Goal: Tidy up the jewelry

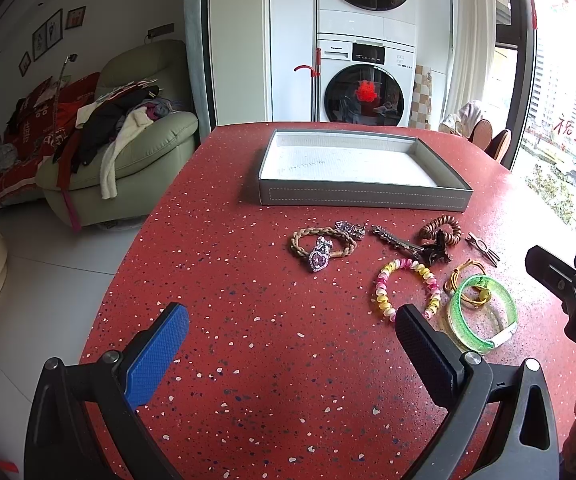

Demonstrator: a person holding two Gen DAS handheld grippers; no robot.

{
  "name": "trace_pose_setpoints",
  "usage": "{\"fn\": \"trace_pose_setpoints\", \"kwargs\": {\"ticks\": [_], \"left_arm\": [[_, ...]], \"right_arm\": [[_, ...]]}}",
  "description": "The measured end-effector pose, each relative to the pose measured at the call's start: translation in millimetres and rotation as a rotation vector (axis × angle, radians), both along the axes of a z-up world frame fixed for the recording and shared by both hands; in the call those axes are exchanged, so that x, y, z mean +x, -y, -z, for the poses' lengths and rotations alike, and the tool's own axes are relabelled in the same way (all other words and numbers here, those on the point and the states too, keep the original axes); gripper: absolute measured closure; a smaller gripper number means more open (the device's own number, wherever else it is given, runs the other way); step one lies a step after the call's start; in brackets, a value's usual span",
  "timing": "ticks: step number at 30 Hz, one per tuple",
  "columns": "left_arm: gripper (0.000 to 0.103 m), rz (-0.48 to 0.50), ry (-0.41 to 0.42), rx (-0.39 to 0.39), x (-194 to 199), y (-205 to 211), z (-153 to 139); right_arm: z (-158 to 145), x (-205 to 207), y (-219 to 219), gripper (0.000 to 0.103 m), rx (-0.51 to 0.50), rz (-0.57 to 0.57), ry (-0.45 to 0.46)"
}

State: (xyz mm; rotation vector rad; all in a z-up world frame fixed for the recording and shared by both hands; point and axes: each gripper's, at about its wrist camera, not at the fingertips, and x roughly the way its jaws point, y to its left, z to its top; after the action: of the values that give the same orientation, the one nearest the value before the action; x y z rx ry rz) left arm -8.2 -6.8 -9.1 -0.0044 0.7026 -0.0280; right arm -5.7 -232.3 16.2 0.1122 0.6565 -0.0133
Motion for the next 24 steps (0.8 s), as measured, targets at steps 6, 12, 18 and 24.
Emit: {"fn": "trace_pose_setpoints", "kwargs": {"ticks": [6, 12, 18, 24], "left_arm": [[0.000, 0.025, -0.056, -0.003, 10, 2, 5], [0.000, 0.084, -0.148, -0.041, 32, 9, 10], [0.000, 0.130, -0.223, -0.033, 54, 27, 18], [0.000, 0.152, -0.263, -0.039, 67, 39, 21]], "right_arm": [[2, 6, 6, 0.000, -0.005, 0.000, -0.031], [13, 16, 17, 0.000, -0.007, 0.001, -0.131], [33, 29, 29, 0.000, 0.018, -0.015, -0.263], [46, 37, 28, 0.013, 0.023, -0.061, -0.336]]}}
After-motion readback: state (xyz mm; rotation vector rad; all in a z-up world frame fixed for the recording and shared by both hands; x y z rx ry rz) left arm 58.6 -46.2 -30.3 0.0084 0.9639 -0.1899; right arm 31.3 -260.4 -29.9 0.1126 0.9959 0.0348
